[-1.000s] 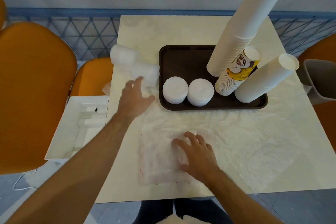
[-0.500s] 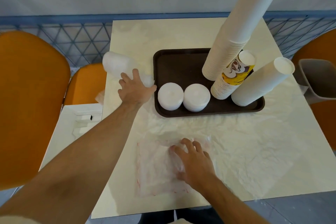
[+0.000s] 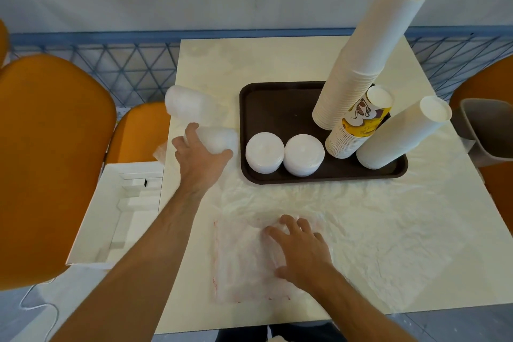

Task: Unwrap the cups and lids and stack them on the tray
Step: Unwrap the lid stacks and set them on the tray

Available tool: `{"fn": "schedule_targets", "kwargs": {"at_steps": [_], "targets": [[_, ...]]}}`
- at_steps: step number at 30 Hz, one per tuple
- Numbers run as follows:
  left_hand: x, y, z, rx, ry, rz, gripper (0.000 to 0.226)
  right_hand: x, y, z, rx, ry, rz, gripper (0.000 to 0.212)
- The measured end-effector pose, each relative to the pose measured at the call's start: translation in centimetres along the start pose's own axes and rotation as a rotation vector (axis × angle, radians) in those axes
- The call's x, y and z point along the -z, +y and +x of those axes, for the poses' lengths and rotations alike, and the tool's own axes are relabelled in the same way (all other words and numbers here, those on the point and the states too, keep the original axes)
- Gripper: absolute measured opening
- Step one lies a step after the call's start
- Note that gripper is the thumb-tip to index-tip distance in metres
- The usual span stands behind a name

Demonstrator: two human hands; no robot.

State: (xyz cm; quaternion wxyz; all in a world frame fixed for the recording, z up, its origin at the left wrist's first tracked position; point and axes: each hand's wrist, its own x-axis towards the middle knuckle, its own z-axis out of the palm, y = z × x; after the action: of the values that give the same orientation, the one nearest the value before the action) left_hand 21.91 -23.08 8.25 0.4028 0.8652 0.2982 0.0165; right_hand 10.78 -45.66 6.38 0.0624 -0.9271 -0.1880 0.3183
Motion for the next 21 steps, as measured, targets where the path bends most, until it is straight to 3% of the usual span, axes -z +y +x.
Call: {"fn": "schedule_targets", "kwargs": {"at_steps": [3, 7, 12, 18, 21], "targets": [[1.2, 0.6, -2.3, 0.053, -0.043, -0.244, 0.097, 1.5, 0.0, -0.1, 0.031, 0.067, 0.174, 0.07], [2.1, 1.5, -6.3, 0.118, -0.168, -0.539, 0.108, 4.8, -0.9, -0.3, 0.0, 0.124, 0.929, 0.05], [2.2, 3.4, -10.9, 0.101, -0.268, -0.877, 0.087, 7.8, -2.1, -0.2, 0.163, -0.078, 1.637, 0.067], [2.1, 5.3, -13.7, 0.023, -0.278, -0.856, 0.102, 8.8, -2.4, -0.1, 0.421, -0.018, 1.991, 0.081], [2.5, 6.0, -14.0, -0.006, -0.29, -0.822, 0.094, 9.8, -1.8, -0.2, 0.481, -0.045, 2.063, 0.093]]}}
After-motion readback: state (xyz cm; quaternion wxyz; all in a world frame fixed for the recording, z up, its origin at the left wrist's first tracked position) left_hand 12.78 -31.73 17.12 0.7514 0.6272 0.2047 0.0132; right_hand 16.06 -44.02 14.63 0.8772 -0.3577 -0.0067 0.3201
